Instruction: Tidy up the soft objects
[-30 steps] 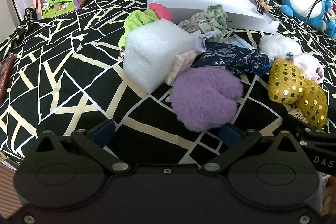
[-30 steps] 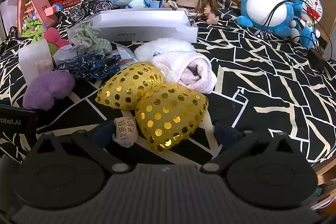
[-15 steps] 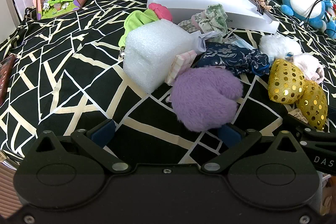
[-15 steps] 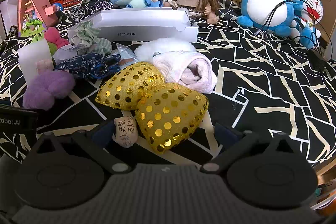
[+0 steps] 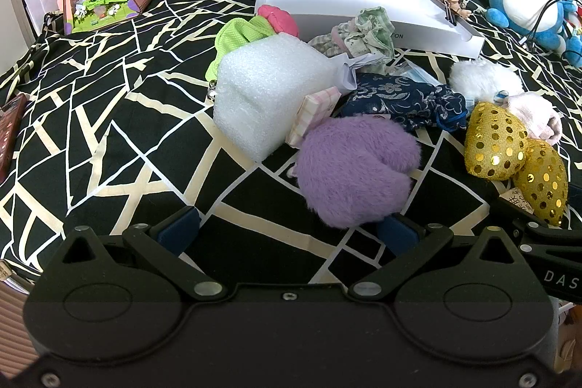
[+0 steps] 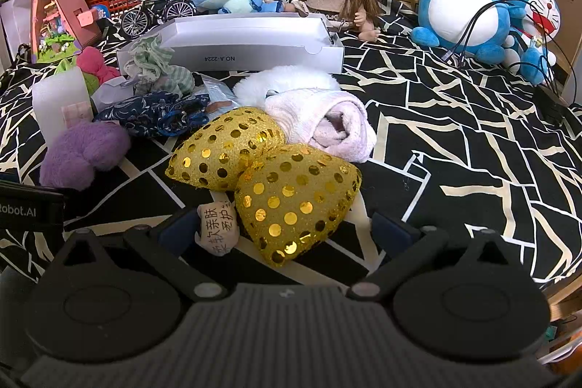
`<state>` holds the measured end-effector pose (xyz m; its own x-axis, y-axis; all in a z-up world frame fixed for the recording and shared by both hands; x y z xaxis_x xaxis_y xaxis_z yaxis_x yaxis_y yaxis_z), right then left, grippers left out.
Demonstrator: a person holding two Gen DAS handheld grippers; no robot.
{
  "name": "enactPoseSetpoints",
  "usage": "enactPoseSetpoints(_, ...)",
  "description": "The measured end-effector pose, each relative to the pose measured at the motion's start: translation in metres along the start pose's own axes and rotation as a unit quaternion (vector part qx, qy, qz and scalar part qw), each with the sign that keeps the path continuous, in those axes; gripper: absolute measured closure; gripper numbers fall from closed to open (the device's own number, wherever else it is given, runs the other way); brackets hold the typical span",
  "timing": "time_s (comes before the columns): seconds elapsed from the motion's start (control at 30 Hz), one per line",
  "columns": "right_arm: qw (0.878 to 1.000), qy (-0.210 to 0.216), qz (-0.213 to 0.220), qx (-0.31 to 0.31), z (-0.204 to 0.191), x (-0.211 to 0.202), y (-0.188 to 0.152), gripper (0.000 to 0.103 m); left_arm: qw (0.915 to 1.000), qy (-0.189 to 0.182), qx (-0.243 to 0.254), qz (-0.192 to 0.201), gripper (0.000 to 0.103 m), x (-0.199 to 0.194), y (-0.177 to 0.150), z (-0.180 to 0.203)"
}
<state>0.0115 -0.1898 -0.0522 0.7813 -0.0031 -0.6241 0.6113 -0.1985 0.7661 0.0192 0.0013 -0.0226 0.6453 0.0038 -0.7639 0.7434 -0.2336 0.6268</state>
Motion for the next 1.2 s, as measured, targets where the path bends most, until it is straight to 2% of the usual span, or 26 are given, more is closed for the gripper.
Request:
enactPoseSetpoints(0.47, 1.000, 0.001, 0.000, 0.001, 0.000, -0.001, 0.000, 0.000, 1.0000, -0.001, 0.002, 0.001, 0.000, 0.002, 0.000, -0.002)
enactPoseSetpoints(0.67, 1.000, 0.023, 0.000, 0.011, 0.005, -0.009, -0.002, 0.000, 0.9999, -0.005, 0.008, 0.009, 0.000, 0.001, -0.003, -0.007)
enactPoseSetpoints(0.83, 0.999, 0.038, 0.000, -0.007, 0.008, -0.020, -0.013, 0.002, 0.9999, -0.005, 0.004, 0.014, 0.000, -0.003, -0.006, -0.007)
enactPoseSetpoints(1.03, 0.997, 0.068, 0.014, -0.037, -0.002, -0.035, -0.022, 0.019, 0.9987, -0.032, -0.024, 0.031, 0.004, -0.013, -0.006, -0.012)
enactPoseSetpoints(1.13, 0.995, 0.087, 0.021, -0.050, -0.010, -0.042, -0.024, 0.033, 0.9972, -0.049, -0.034, 0.044, 0.009, -0.020, -0.005, -0.012)
enactPoseSetpoints(1.2, 0.994, 0.094, 0.024, -0.055, -0.013, -0.043, -0.024, 0.043, 0.9961, -0.060, -0.035, 0.053, 0.016, -0.025, -0.004, -0.012)
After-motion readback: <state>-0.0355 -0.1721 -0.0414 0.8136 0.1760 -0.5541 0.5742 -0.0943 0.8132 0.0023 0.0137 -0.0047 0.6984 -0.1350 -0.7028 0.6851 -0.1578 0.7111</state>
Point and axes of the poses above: each gripper's, at about its wrist camera, not at the fingertips, and x roughly the way its jaws point, z to its right, y to its top, the point moved 3 cm from there along x, roughly the way its jaws point, and after that the axes turned 13 degrees about x, right-handed, at the moved point
